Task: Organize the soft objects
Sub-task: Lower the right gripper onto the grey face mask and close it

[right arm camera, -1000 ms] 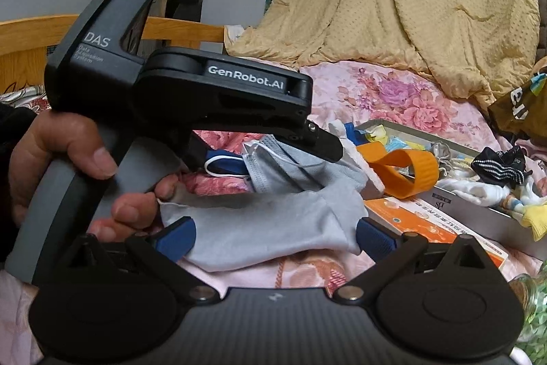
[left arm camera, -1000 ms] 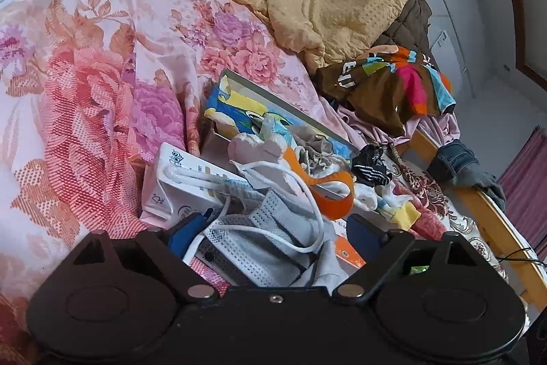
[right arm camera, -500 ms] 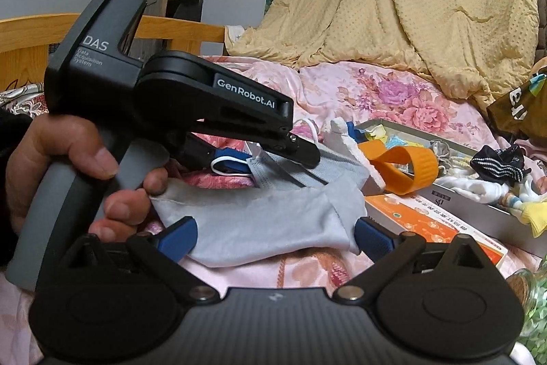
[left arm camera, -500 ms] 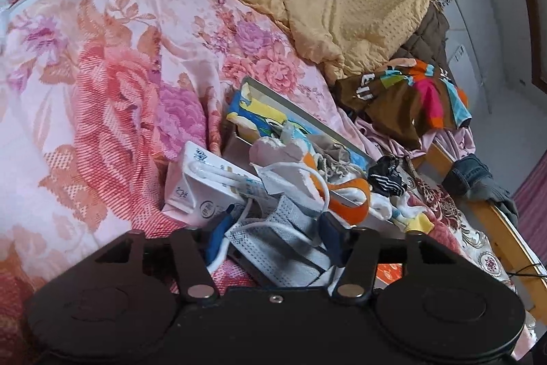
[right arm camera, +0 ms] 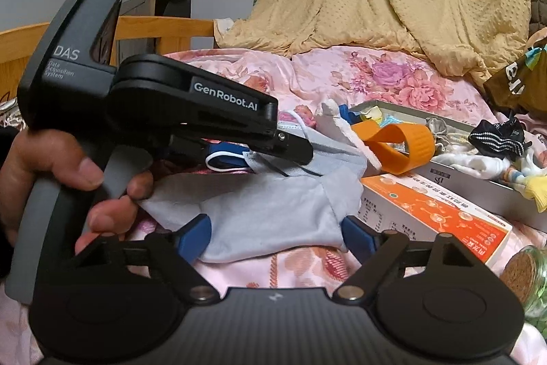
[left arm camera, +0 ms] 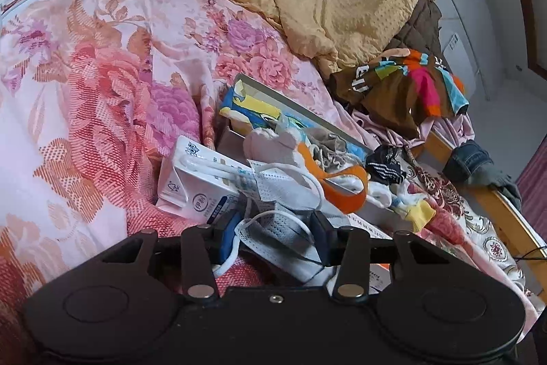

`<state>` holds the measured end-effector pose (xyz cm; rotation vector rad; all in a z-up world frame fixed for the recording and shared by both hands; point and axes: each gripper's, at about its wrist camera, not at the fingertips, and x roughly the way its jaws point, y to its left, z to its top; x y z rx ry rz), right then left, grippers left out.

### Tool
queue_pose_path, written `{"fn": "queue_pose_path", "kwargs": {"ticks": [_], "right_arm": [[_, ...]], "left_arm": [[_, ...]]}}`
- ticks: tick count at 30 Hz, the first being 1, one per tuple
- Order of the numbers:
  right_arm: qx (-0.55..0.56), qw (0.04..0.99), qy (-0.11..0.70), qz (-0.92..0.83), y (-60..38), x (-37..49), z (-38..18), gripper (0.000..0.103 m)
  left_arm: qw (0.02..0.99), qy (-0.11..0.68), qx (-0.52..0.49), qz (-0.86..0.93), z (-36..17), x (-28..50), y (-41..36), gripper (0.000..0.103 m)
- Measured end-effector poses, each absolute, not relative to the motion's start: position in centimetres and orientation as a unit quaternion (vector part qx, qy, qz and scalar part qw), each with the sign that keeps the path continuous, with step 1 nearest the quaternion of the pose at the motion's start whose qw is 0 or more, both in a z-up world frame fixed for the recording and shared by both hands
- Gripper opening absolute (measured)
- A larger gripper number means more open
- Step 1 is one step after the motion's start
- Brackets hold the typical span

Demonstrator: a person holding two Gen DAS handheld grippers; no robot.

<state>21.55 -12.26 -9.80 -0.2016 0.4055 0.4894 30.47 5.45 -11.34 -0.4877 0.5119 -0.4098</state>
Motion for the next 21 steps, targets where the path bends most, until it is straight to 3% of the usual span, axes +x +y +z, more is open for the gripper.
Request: {"fn": "queue_pose_path", "kwargs": {"ticks": [6,12,21], "right_arm": [[-0.097,0.938,0.218,0.251,-12.2,21.7,-9.8,0.075],[-0.104,0.938,0.220,0.248,-11.9,21.4,-9.6,0.062],[-0.102,0.939,0.237,0.227,-12.3,20.3,-8.2,0.032]], "left_arm": [[0.921,0.253,-0.230,-0.185,-11.4,30.1,5.3,0.042],[0.929,0.262,-0.204,-0.162,-10.6,29.1,4.7,0.031],[0.938,0.270,-0.173,-0.133,-8.7,26.6,3.7,0.021]]}}
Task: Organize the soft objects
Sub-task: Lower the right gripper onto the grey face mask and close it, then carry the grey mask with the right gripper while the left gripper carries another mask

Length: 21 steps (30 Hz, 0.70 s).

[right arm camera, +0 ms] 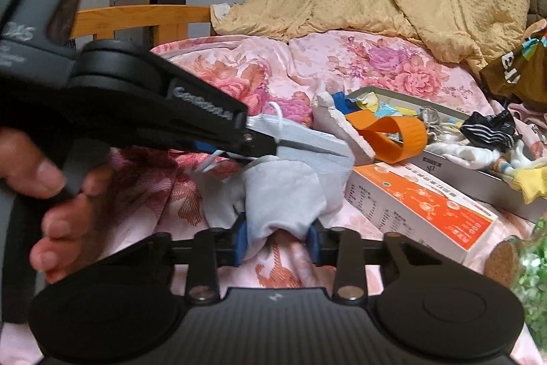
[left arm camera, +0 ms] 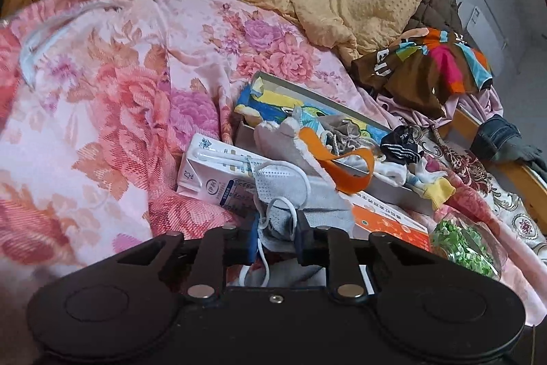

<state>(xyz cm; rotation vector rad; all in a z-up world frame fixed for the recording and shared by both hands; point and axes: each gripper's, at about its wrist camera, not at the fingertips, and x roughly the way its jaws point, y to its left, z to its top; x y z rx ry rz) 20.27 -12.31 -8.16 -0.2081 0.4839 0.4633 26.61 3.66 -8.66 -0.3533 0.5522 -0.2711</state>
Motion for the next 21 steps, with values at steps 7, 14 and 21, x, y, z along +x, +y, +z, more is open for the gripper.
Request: {"fn": "queue_pose_path", "kwargs": {"ticks": [7,14,21], "right_arm": [[-0.108,0.936,0.258,0.215,-13.0,19.0,-7.1,0.017],[-0.099,0.944,0.237,0.207,-14.1,16.8,-5.3,0.013],[-0.087,0.954,0.210,0.194,-15.3,15.3,-3.6,0.013]], "left_arm": [[0.949,0.251,-0.156,-0.111,-8.2,22.8,2.9,0.017],[0.950,0.256,-0.141,-0.109,-9.2,18.5,2.1,0.009],[0.955,0.250,-0.122,-0.102,-8.4,16.3,1.4,0.006]]}}
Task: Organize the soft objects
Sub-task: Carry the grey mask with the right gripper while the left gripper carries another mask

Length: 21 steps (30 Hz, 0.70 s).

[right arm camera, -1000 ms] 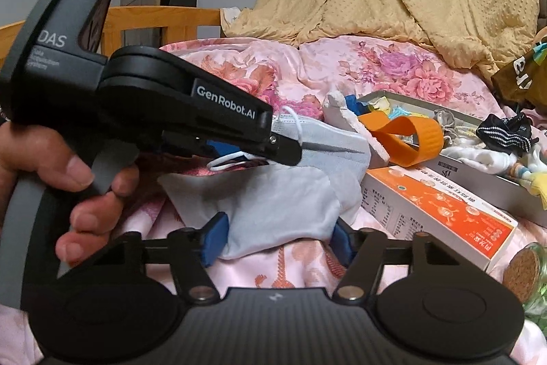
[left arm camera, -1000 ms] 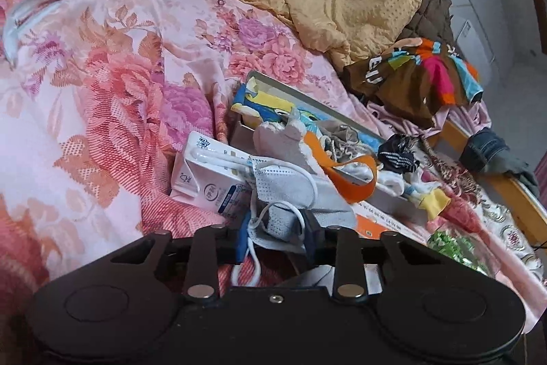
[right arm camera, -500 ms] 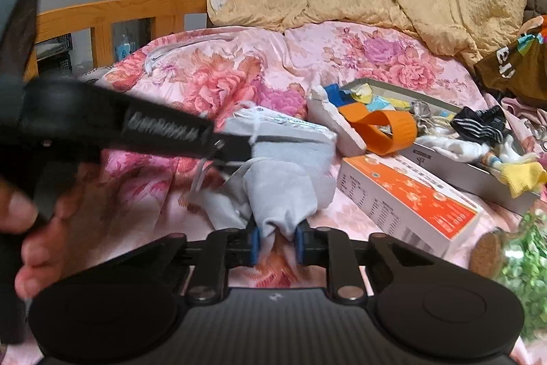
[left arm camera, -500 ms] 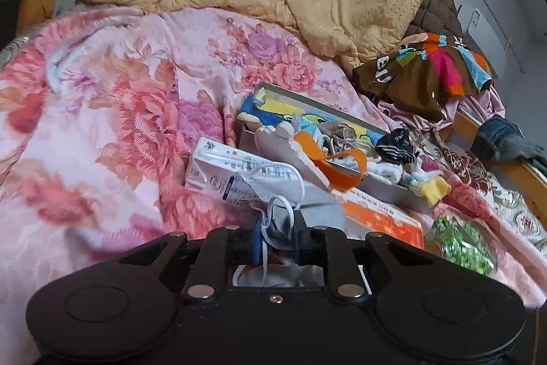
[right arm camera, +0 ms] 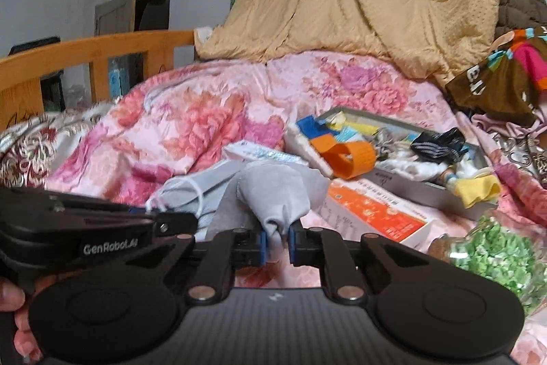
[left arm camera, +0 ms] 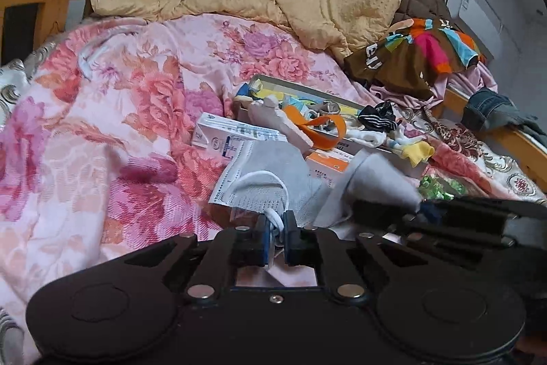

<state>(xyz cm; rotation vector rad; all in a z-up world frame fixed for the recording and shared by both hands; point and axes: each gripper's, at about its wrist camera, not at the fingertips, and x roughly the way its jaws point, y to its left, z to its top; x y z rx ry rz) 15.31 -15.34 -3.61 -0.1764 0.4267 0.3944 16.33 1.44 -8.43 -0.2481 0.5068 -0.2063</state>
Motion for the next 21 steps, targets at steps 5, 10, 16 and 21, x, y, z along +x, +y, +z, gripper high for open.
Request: {"fn": "queue_pose_path", "kwargs": {"ticks": [5,10,16,21], "right_arm": [[-0.074,0.963,0.189,0.178,-16.0,15.4,-2.9,0.013],[-0.058,0.970,0.168,0.163,-16.5,15.8,-2.5,0.013],[-0.039,0.975,0.157,0.150,-17.2,15.8,-1.8,0.013],[-0.033,0.983,0.137,0.121,-17.9,16.1,-0.6,0.013]], "left_arm": [[0.951,0.275,-0.110,-0.093,-7.9,16.4,1.3,0.006],[0.953,0.267,-0.121,-0.072,-6.8,16.3,2.0,0.006],[0.954,0.254,-0.138,-0.076,-5.3,17.2,1.9,0.005],[0.957,0.235,-0.140,-0.093,-3.9,18.1,0.8,0.005]]}}
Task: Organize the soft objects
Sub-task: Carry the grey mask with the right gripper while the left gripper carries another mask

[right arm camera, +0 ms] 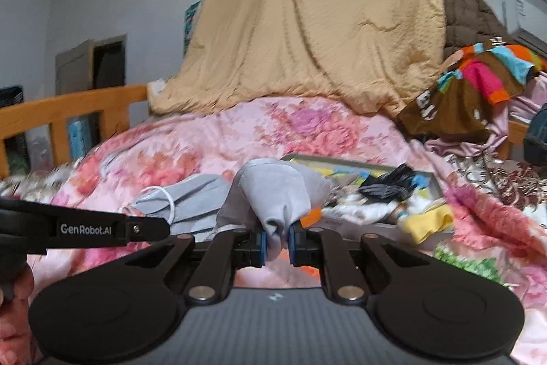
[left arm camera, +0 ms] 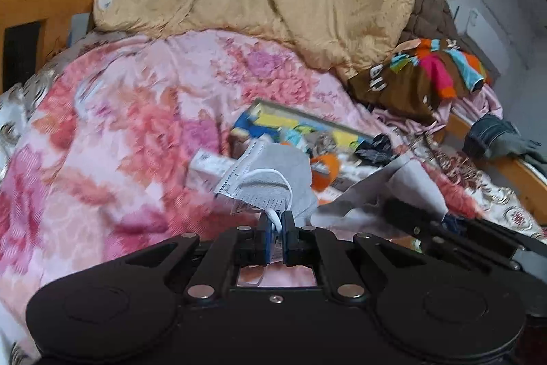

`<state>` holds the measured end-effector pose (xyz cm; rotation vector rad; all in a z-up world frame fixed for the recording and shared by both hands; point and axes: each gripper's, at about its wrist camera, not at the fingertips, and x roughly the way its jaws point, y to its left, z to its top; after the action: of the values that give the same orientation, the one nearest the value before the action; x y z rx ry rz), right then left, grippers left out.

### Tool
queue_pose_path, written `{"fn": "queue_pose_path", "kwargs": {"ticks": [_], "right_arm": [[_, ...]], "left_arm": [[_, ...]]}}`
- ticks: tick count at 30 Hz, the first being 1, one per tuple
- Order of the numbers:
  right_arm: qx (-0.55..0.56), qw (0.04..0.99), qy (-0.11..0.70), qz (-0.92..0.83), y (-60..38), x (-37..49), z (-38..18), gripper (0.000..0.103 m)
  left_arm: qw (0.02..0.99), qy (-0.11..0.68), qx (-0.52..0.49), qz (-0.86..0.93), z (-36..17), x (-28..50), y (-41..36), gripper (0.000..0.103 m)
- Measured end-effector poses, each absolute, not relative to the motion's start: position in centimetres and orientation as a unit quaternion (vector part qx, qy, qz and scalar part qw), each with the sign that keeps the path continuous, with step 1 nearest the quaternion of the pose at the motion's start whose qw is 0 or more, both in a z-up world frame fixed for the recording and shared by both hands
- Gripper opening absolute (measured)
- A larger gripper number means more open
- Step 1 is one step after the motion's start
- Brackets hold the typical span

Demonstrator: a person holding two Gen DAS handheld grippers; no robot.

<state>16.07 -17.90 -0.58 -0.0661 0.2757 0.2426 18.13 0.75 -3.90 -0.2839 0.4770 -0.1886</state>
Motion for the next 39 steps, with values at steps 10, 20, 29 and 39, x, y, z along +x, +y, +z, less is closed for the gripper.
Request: {"fn": "queue_pose_path", "kwargs": {"ticks": [10,20,29,39], "right_arm": [[-0.033,0.989,0.101,0.098,-20.4,21.7,2.3,0.013],[0.024,0.989,0.105,0.099,-23.6,31.5,1.5,0.013],[0.080,0.988,0.118,0.064,-27.7,36.5,-0.9,0.013],[0.143,0.974,0.161,0.063,-30.3,39.1,-2.8,0.020]], "left_arm": [[0.965,0.206,-0.116,-0.112,-0.5,22.8,-0.2,0.005],[0.967,0.195,-0.092,-0.133,1.4,32.0,-4.0,0.005],[0.959,0.218,-0.101,-0.153,-1.0,40.9,-9.1,0.005],[0.950,0.276,-0.057,-0.138,-4.0,45.3,-10.5,0.008]]}}
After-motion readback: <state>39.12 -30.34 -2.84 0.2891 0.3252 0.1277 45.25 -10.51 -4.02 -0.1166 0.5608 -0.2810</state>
